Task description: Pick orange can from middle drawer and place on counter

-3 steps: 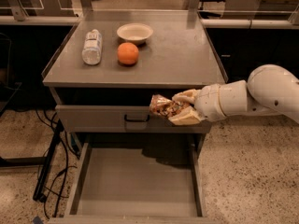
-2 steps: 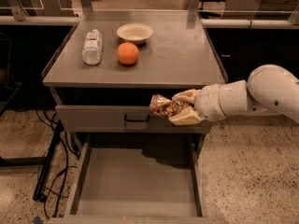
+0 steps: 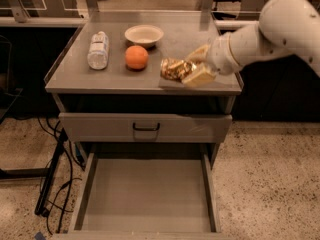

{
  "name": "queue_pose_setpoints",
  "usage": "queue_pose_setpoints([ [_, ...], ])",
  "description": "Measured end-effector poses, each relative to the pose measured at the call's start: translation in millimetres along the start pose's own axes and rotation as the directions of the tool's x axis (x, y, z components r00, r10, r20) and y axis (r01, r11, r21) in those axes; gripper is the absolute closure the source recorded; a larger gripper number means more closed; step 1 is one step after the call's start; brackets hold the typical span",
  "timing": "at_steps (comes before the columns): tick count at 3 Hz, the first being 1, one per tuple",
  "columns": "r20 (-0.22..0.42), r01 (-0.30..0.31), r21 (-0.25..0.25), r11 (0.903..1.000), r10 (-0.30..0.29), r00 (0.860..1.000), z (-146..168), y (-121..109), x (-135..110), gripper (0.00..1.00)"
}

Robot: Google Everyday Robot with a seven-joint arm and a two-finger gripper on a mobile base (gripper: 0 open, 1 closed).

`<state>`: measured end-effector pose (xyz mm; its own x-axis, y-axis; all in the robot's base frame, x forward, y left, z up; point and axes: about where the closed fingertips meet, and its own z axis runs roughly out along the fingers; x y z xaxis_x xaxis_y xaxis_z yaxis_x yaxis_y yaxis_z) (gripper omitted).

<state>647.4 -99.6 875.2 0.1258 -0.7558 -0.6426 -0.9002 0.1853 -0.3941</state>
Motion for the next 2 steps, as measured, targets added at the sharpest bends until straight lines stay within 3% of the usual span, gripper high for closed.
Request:
queue_pose_setpoints([
  [1,-0.045,0.041,0.05,0.9979,-0.039,0.998,-29.2,-52.4,-19.8,1.0],
  [2,-0.027,0.057,0.111,0.9922,-0.054,0.998,-53.0,-76.5,-35.3,1.0],
])
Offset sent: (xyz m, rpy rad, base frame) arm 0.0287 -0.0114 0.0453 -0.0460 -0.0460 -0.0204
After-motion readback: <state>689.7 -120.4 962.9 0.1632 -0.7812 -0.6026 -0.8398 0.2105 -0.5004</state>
